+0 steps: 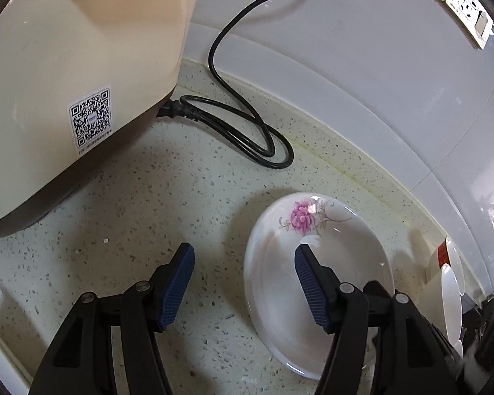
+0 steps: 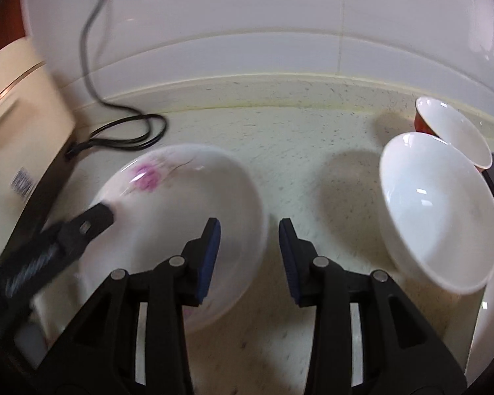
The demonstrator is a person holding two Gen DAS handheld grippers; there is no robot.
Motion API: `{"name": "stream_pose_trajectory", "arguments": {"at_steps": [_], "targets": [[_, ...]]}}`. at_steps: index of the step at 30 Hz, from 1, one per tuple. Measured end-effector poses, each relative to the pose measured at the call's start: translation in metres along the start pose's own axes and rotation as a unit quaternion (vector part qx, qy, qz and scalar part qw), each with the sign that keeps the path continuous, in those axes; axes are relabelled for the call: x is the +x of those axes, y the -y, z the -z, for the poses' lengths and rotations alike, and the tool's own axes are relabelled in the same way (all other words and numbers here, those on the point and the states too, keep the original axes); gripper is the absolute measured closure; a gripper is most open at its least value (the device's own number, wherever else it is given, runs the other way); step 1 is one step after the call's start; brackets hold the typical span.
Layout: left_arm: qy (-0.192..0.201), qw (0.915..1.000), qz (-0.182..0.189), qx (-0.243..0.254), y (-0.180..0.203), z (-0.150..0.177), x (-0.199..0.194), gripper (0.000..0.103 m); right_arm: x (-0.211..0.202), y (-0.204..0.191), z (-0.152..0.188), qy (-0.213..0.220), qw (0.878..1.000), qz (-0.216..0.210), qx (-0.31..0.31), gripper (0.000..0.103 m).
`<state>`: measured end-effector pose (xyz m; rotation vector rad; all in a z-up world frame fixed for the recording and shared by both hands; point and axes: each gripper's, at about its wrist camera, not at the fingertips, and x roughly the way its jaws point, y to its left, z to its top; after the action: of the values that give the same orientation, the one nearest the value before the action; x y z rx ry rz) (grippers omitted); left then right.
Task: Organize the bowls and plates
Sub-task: 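Close both grippers on the rim of the third pink-flower plate, then lift the flower plate with both grippers and carry it toward the rice cooker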
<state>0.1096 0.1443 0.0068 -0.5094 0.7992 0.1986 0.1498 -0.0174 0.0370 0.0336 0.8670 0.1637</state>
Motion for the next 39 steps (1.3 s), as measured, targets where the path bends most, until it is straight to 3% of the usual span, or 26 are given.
{"name": "stream_pose_trajectory", "arguments": {"at_steps": [4, 5, 7, 9, 10, 19, 22, 27, 32, 39], "targets": [[0.007, 0.9997, -0.018, 0.013, 0.002, -0.003, 0.006, 0.039, 0.012, 0.005, -0.007, -0.015, 0.999, -0.029, 0.003, 0.063], [0.007, 0.9994, -0.026, 0.024, 0.004, -0.004, 0.008, 0.039, 0.011, 0.004, -0.006, -0.015, 0.999, -0.034, -0.004, 0.070], [0.005, 0.9977, -0.044, 0.051, 0.012, -0.002, 0.011, 0.042, 0.007, 0.002, -0.002, -0.011, 0.999, -0.043, -0.018, 0.075], [0.005, 0.9958, -0.055, 0.073, 0.016, 0.001, 0.013, 0.069, 0.000, 0.000, 0.005, -0.006, 0.999, -0.046, -0.025, 0.082], [0.004, 0.9966, -0.038, 0.073, 0.016, 0.001, 0.013, 0.079, -0.004, 0.000, 0.008, 0.000, 0.999, -0.047, -0.027, 0.085], [-0.007, 0.9973, -0.011, 0.072, 0.012, 0.007, 0.010, 0.079, -0.028, 0.008, 0.031, 0.007, 0.998, -0.053, -0.019, 0.086], [-0.006, 0.9975, -0.007, 0.070, 0.010, 0.008, 0.012, 0.077, -0.036, 0.017, 0.038, 0.004, 0.997, -0.074, -0.006, 0.084], [0.001, 0.9981, -0.002, 0.061, 0.007, 0.006, 0.013, 0.073, -0.028, 0.020, 0.035, -0.010, 0.994, -0.111, 0.008, 0.079], [0.001, 0.9967, -0.011, 0.081, 0.014, 0.009, 0.010, 0.074, -0.024, 0.013, 0.033, -0.016, 0.993, -0.113, -0.007, 0.077], [0.000, 0.9984, 0.013, 0.054, 0.003, 0.008, 0.006, 0.078, -0.025, 0.017, 0.035, -0.016, 0.992, -0.122, -0.013, 0.080]]}}
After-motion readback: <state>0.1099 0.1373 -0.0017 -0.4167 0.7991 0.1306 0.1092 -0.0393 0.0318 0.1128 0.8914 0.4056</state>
